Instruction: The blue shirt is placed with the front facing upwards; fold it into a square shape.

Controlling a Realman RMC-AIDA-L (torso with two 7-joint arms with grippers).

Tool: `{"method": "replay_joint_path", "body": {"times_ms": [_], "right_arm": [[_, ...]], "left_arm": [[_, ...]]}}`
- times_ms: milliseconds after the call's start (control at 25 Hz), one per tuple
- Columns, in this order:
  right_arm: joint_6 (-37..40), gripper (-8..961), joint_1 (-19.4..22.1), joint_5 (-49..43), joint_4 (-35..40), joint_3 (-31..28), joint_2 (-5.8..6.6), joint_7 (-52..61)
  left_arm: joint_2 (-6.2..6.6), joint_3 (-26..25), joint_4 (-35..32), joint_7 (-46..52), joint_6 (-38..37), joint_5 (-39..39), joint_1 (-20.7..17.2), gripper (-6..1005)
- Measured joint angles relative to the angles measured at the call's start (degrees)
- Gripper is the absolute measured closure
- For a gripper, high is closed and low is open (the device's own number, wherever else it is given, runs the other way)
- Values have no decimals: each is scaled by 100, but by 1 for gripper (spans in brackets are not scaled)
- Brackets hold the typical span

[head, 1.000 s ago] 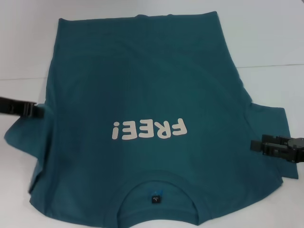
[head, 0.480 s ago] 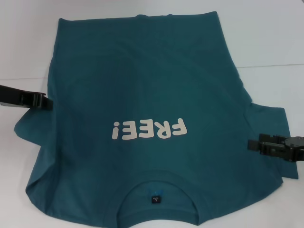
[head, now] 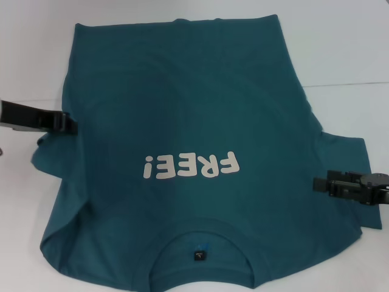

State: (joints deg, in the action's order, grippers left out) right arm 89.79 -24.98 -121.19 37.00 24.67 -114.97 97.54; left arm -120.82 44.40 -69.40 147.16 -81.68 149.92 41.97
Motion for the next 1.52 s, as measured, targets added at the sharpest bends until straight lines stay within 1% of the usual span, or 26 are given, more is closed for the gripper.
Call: {"method": "replay_joint_path", "body": {"times_ms": [120, 200, 240, 360, 440, 480, 520, 560, 720, 880, 1080, 1200, 1280, 1360, 1520], "right_arm": [[-9, 156, 0, 0, 0, 15, 1, 1], [-14, 156, -1, 0, 0, 31, 0, 1], [-17, 156, -4, 0, 0, 37, -1, 2], [-24, 156, -6, 0, 0, 47, -4, 2], [-25, 156, -7, 0, 0, 51, -4, 2], [-24, 156, -7, 0, 0, 51, -6, 2], [-24, 156, -7, 0, 0, 51, -6, 2], [-24, 156, -7, 0, 0, 51, -7, 2], [-24, 156, -7, -1, -2, 107, -8, 15], [-24, 156, -7, 0, -7, 177, -8, 61], [-42, 156, -6, -1, -9, 179, -8, 64], [-37, 156, 2, 0, -9, 156, -5, 75], [-26, 156, 9, 0, -9, 139, 2, 82], [-21, 156, 13, 10, -9, 136, 5, 95], [-20, 156, 6, 12, -9, 135, 10, 139]], "left_arm": [[-80, 45, 115, 22, 128, 2, 4, 858], [-161, 143, 300, 20, 289, 5, 4, 856], [-161, 143, 300, 20, 289, 5, 4, 855], [-238, 329, 476, -3, 376, -12, 4, 852], [-238, 329, 476, -3, 376, -12, 4, 849], [-255, 391, 508, -3, 393, -17, 4, 848], [-316, 583, 574, 6, 483, -54, 1, 847], [-346, 760, 698, 22, 665, -178, -18, 846], [-331, 1010, 1067, 22, 1192, -349, -20, 842], [-331, 1118, 1155, -13, 1567, -349, -70, 838], [-321, 1175, 940, -6, 1672, -317, -333, 581], [-315, 1177, 750, 42, 1513, -290, -591, 447], [-320, 1154, 711, 79, 1672, -303, -740, 358], [-328, 1140, 763, 118, 1962, -334, -813, 359], [-342, 1148, 1024, 186, 2514, -341, -810, 362]]}}
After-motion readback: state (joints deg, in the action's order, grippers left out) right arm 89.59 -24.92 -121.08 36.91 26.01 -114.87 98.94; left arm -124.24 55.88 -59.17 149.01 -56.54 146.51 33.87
